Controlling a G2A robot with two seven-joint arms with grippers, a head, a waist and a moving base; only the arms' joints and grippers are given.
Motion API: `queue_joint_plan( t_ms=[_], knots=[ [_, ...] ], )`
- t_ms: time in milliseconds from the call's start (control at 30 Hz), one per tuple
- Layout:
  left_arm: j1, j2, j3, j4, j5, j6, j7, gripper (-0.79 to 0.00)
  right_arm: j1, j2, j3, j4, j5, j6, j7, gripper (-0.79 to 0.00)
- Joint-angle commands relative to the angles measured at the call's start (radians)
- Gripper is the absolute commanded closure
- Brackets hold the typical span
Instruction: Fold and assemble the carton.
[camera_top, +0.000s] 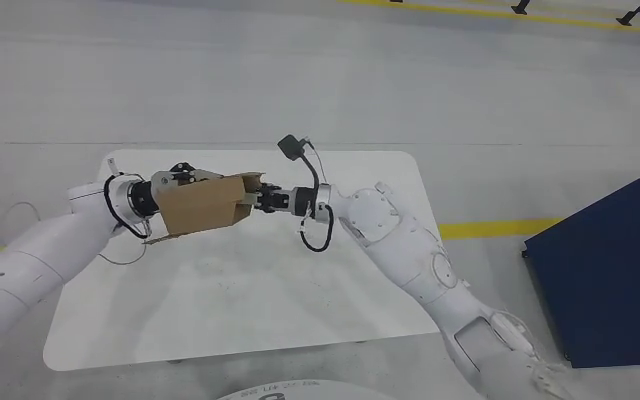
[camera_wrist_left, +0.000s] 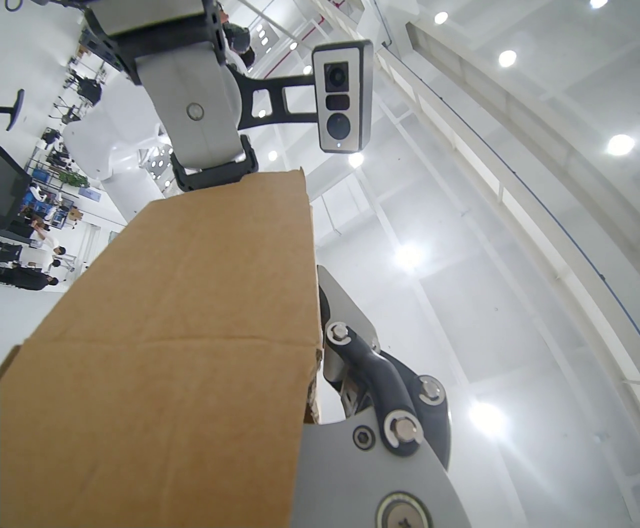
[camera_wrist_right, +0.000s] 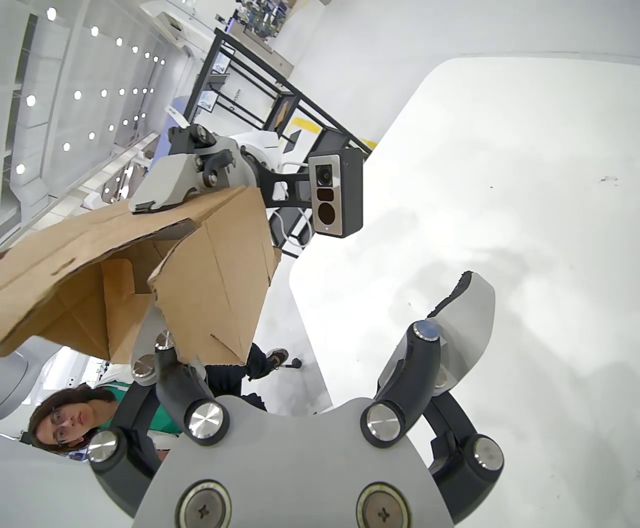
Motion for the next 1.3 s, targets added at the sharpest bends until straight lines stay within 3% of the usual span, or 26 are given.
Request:
queue_joint_plan(
  t_ms=[0, 200, 333, 633, 1267],
  knots=[
    [0.004, 0.003, 0.0, -0.002, -0.027, 0.002, 0.002, 0.0, -0.023, 0.007, 0.033, -0.013, 0.026, -0.041, 0.009, -0.785],
    [0.012, 0.02, 0.008, -0.033, -0.116, 0.004, 0.004, 0.0, -0.104, 0.031, 0.151, -0.031, 0.13, -0.15, 0.06, -0.785],
    [0.016, 0.036, 0.02, -0.079, -0.177, 0.007, 0.007, 0.0, -0.104, 0.034, 0.172, -0.014, 0.164, -0.103, 0.071, -0.785],
    [0.002, 0.062, 0.068, -0.123, -0.197, 0.012, 0.012, 0.0, -0.039, 0.012, 0.081, 0.005, 0.12, -0.05, 0.063, -0.785],
    [-0.054, 0.043, 0.17, -0.077, -0.189, 0.007, 0.006, 0.0, 0.036, -0.016, -0.007, 0.066, 0.092, -0.002, 0.082, -0.785]
  ],
)
